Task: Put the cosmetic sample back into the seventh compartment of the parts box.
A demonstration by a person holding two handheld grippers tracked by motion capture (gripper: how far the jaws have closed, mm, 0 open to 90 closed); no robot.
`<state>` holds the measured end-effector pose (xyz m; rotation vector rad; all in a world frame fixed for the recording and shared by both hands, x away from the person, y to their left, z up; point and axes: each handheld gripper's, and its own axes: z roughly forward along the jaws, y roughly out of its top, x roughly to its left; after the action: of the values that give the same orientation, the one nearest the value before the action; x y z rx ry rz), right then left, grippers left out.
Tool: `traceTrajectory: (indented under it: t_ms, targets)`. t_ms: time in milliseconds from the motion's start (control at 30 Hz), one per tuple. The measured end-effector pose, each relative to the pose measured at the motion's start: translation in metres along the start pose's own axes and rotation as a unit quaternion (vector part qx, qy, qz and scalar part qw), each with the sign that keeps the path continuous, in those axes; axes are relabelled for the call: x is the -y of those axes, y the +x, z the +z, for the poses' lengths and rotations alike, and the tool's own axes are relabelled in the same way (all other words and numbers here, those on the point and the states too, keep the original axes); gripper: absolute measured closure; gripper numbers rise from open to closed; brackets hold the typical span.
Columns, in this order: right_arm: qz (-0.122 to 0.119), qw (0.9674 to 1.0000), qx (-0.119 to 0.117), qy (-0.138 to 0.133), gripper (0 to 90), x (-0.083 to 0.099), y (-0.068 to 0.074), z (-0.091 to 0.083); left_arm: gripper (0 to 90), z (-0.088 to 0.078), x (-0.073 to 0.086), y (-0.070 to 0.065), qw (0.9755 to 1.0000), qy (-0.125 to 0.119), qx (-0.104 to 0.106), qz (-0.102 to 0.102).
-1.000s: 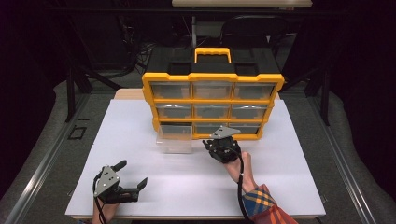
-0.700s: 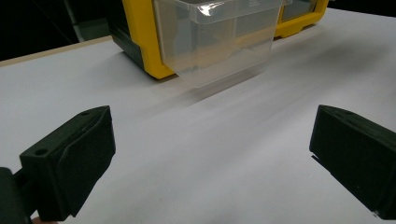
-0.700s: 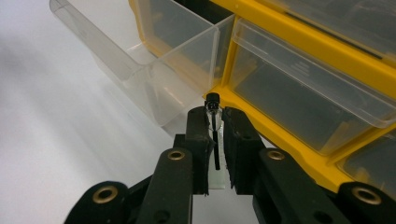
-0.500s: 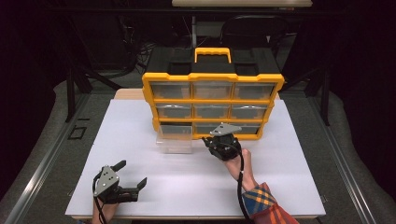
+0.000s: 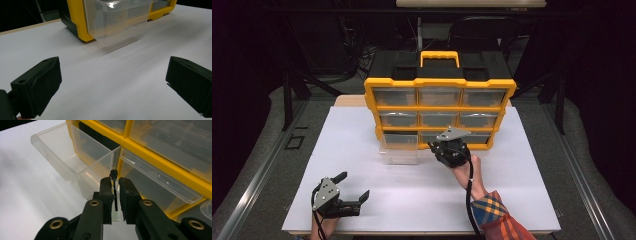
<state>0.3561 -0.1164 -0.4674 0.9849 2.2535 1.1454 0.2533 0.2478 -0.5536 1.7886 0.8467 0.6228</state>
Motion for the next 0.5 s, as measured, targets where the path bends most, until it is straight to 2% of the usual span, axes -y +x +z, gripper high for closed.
traceTrajectory:
  t_ms: [500]
  targets:
    - [-0.011,0.9999,0.002,-0.009,80.6,-0.016,0.000,0.000,0.2,0.000,0.000,0.000,1.0000,0.000,0.001,0.000]
